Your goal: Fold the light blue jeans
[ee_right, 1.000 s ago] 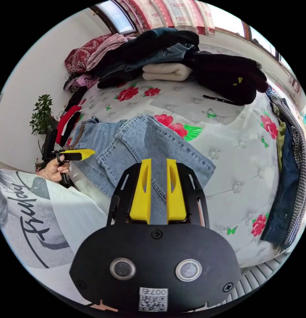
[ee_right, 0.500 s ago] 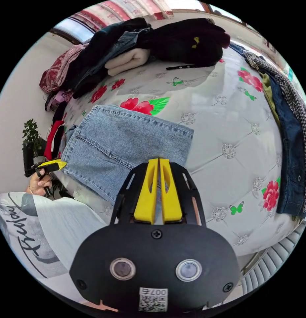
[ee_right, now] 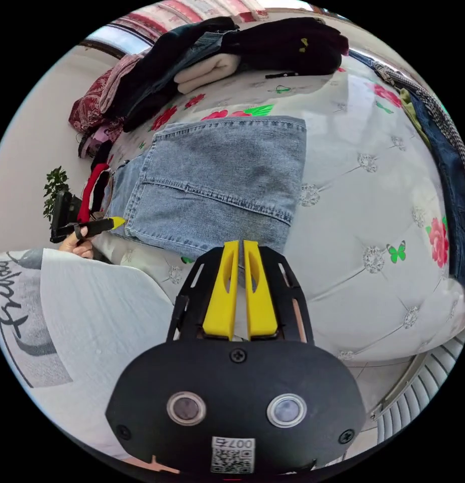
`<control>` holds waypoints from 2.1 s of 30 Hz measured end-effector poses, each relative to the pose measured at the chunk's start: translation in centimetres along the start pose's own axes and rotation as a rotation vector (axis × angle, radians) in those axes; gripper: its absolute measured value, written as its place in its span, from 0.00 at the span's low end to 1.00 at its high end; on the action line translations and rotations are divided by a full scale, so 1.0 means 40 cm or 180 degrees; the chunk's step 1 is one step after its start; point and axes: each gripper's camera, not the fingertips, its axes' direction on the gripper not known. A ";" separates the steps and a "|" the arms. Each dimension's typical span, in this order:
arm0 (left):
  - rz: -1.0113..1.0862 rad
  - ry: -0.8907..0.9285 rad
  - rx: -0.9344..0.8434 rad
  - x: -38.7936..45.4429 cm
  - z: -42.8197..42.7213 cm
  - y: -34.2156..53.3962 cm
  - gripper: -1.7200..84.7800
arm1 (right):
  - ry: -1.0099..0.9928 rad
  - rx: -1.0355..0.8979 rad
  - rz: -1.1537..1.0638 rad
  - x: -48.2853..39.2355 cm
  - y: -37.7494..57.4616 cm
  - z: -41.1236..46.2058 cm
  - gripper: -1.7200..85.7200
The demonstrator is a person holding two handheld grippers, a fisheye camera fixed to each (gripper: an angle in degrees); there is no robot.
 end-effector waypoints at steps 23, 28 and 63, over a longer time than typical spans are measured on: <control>-0.2138 0.0800 0.2092 -0.543 -0.354 0.437 0.18 | 0.0014 0.0808 -0.0363 -0.174 0.026 -0.067 0.02; -0.2044 0.0821 0.2099 -0.597 -0.320 0.328 0.17 | -0.0020 0.0788 -0.0421 -0.196 0.044 -0.043 0.02; 0.0390 0.0604 0.0082 -0.009 0.026 -0.058 0.18 | -0.0815 0.1089 0.1527 0.274 0.318 0.013 0.11</control>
